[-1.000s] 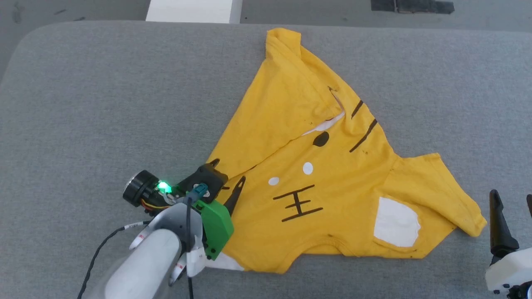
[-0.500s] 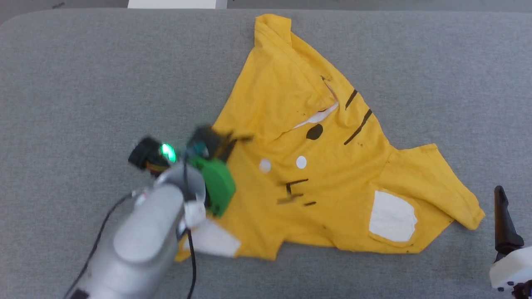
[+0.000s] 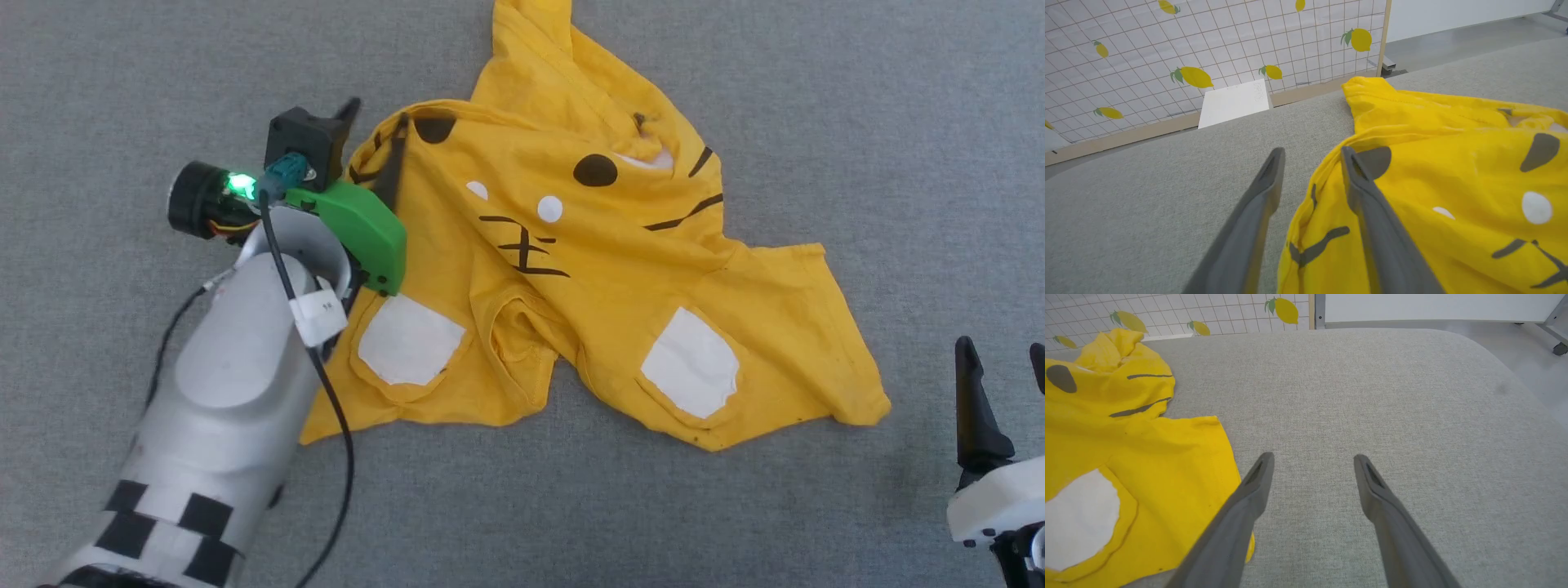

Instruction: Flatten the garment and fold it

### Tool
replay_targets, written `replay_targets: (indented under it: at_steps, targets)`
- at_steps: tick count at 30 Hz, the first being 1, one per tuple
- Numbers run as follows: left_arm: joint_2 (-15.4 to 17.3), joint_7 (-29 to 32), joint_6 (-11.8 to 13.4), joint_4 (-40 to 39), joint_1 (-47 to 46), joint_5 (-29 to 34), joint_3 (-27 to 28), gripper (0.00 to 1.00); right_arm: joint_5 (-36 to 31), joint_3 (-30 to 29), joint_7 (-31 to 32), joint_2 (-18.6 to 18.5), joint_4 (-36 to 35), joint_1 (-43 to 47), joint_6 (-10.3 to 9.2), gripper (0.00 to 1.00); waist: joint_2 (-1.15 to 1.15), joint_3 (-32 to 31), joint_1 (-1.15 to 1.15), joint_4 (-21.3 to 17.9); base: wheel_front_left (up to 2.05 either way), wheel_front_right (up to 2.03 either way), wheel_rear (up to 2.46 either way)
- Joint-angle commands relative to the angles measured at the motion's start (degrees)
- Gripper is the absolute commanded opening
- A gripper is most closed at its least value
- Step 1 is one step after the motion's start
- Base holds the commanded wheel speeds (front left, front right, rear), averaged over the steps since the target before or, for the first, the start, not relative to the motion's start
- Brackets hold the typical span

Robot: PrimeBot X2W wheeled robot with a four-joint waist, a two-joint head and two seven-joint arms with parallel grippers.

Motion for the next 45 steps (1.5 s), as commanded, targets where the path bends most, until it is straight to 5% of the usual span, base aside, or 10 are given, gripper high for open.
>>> replay_targets:
  at_steps: [1,5,11,23,27,33,39,45]
  targets:
    - [-1.18,-1.55,0.32,0.74,-0.94,-0.62,0.32,1.0,-0.32,0.08,-0.39,0.04,0.3,-1.11,-0.09,1.0,0.0,0.11,0.0,0.05,0.0,0.0,0.0]
    - [-3.22,-6.0,0.53,0.93,-0.23,-2.38,1.59,1.0,-0.36,0.03,-0.54,0.04,0.76,-1.2,-0.09,1.0,0.0,-1.12,0.0,0.67,0.0,0.0,0.0]
    - [-3.58,-8.7,2.52,-9.38,7.7,-3.99,4.23,1.0,-0.34,-0.22,-0.47,0.04,1.42,-0.06,-0.09,1.0,0.0,-5.07,0.0,1.35,0.0,0.0,0.0]
    - [-1.24,-9.05,17.01,-39.37,41.35,-0.17,7.54,1.0,1.98,1.51,-1.35,0.04,3.59,4.45,-0.09,1.0,0.0,-10.37,0.0,2.03,0.0,0.0,0.0]
    - [-2.38,-9.06,19.35,-43.57,48.3,0.16,8.93,1.0,2.67,1.85,-1.69,0.04,4.36,5.31,-0.09,1.0,0.0,-10.9,0.0,2.62,0.0,0.0,0.0]
    - [-2.76,-9.06,18.87,-44.79,50.9,1.06,9.28,1.0,-0.7,2.66,0.51,0.04,3.24,2.95,-0.09,1.0,0.0,-10.8,0.0,3.37,0.0,0.0,0.0]
    - [-3.29,-9.07,17.47,-44.47,49.28,1.95,9.39,1.0,-2.55,3.69,14.38,-2.62,5.37,-1.82,-0.09,1.0,0.0,-8.94,0.0,4.57,0.0,0.0,0.0]
    - [-4.34,-9.07,16.36,-43.09,48.98,2.31,8.99,1.0,-0.7,5.0,19.48,-5.6,8.93,-2.38,-0.09,1.0,0.0,-7.98,0.0,6.0,0.0,0.0,0.0]
